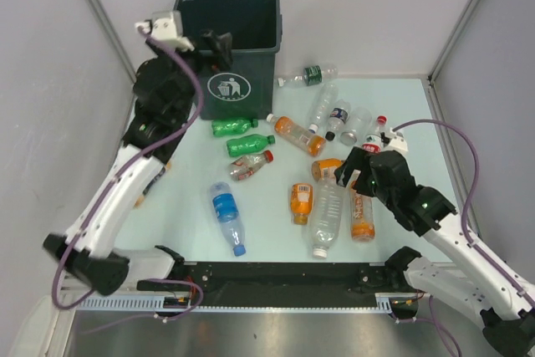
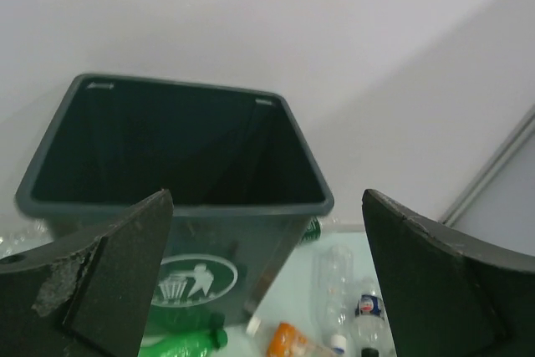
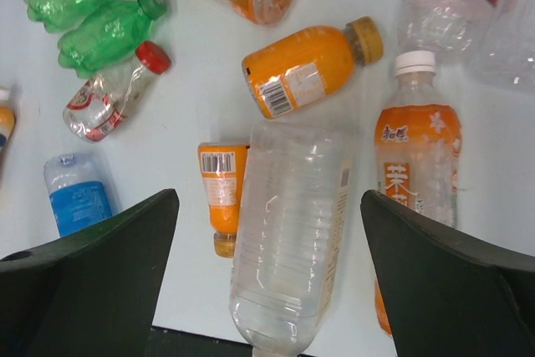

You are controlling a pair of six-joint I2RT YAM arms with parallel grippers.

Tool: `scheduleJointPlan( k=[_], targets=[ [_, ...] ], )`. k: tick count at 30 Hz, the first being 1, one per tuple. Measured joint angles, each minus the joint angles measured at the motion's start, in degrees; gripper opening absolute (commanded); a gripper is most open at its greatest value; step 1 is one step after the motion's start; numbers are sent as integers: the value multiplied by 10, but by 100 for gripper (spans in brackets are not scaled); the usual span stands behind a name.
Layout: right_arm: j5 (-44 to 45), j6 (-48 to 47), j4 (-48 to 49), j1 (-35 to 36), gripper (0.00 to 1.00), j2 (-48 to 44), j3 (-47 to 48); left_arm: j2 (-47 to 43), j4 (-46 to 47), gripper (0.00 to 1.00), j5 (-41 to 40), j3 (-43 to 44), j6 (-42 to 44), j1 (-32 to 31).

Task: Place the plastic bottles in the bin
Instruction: Place the plastic bottle in the trash bin, then pick up the plastic bottle at the center of the board.

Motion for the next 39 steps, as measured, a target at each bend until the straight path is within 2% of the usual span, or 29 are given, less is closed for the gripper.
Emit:
scheduleJointPlan(
  k=[7,13,18,21,29,39],
  targets=[
    [-37,-4,28,33,95,40,0,-161,-111,100,9,-128,-26,0],
    [-23,1,58,95,98,84,0,-232,-192,100,18,-221,-28,1],
    [14,3,92,166,98,135,0,-272,-223,100,25,-313,-21,1],
    [23,3,110,184,98,173,2,-283,-231,100,30,-356,-18,1],
    [53,-3,165,186,97,282,9,-283,-230,100,56,-370,-18,1],
    [63,-14,215,187,93,364,29,-281,-231,100,56,-370,-20,1]
  ],
)
